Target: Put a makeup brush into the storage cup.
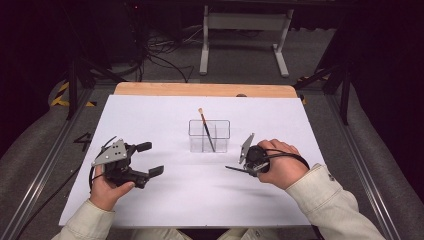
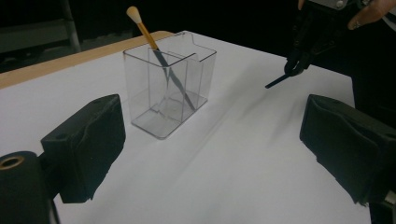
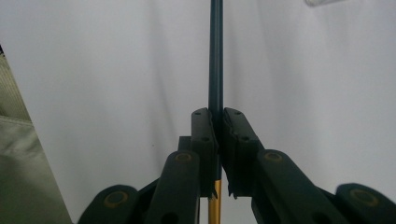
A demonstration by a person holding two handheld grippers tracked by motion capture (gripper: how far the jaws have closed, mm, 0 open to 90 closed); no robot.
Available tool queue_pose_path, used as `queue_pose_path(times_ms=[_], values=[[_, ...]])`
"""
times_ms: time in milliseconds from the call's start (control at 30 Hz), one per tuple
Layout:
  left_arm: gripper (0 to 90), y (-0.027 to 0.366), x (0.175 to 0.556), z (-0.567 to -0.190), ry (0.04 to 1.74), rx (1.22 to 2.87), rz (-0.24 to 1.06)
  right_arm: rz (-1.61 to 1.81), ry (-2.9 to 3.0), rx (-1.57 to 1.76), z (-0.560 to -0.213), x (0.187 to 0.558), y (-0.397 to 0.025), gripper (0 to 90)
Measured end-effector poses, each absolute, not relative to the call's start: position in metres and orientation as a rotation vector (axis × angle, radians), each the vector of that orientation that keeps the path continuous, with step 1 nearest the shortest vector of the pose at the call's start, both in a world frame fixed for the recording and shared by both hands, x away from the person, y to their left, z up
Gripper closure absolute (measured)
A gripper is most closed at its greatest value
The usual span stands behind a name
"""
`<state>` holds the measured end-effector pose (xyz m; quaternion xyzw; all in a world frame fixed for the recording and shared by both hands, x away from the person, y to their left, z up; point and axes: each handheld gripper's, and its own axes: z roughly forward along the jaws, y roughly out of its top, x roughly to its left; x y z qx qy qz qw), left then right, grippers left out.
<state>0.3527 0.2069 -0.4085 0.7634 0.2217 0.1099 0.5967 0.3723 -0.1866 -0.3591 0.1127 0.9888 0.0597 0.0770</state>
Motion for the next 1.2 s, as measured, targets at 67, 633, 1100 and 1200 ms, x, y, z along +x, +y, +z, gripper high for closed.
queue_pose_path(times_ms=[67,633,1100,1200], values=[[7.1,0.202,0.351,-0.408,0.496,1.781,0.24,0.177,2.967,0.302,-0.357,0.372,-0.183,83.5],[5.8,0.19,0.349,-0.404,0.465,1.81,0.222,0.228,3.022,0.09,-0.341,0.374,-0.16,83.5],[7.5,0.184,0.35,-0.403,0.454,1.819,0.198,0.31,3.059,0.028,-0.332,0.373,-0.15,83.5],[8.1,0.18,0.35,-0.401,0.443,1.823,0.184,0.319,3.071,0.02,-0.33,0.372,-0.148,83.5]])
